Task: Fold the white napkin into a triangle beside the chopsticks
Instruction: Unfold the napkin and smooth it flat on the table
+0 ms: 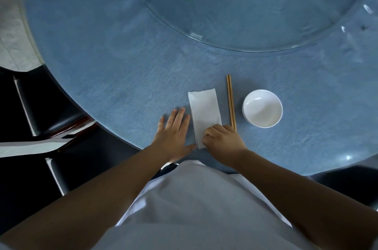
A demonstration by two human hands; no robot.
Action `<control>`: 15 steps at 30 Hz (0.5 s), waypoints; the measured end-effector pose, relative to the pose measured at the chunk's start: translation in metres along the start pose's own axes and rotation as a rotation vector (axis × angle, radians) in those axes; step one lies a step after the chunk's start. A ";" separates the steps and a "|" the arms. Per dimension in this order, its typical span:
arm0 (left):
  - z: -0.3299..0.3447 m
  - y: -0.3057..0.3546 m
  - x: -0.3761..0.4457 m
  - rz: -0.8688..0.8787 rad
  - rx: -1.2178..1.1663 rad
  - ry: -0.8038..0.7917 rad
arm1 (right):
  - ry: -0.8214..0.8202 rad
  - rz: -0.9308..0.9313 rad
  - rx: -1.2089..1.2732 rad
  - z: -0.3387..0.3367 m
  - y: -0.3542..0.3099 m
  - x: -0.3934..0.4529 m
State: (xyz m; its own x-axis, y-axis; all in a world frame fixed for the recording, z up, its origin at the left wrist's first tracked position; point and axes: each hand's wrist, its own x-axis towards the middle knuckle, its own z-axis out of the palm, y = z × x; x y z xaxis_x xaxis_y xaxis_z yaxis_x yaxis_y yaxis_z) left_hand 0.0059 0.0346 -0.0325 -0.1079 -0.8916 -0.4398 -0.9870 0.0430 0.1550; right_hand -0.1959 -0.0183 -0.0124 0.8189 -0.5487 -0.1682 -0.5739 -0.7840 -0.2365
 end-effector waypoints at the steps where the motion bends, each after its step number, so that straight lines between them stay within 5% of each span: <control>1: 0.001 0.001 0.001 -0.010 -0.002 0.007 | 0.005 0.009 0.004 0.000 -0.001 0.000; 15: 0.011 0.002 0.005 -0.051 -0.088 0.034 | 0.067 0.078 0.048 0.013 -0.008 -0.002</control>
State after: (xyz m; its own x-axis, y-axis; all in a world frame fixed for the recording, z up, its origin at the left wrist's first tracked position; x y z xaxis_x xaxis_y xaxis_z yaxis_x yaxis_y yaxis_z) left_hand 0.0017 0.0350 -0.0439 -0.0528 -0.9063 -0.4193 -0.9767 -0.0406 0.2107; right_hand -0.1930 -0.0069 -0.0221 0.7689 -0.6272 -0.1241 -0.6343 -0.7242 -0.2705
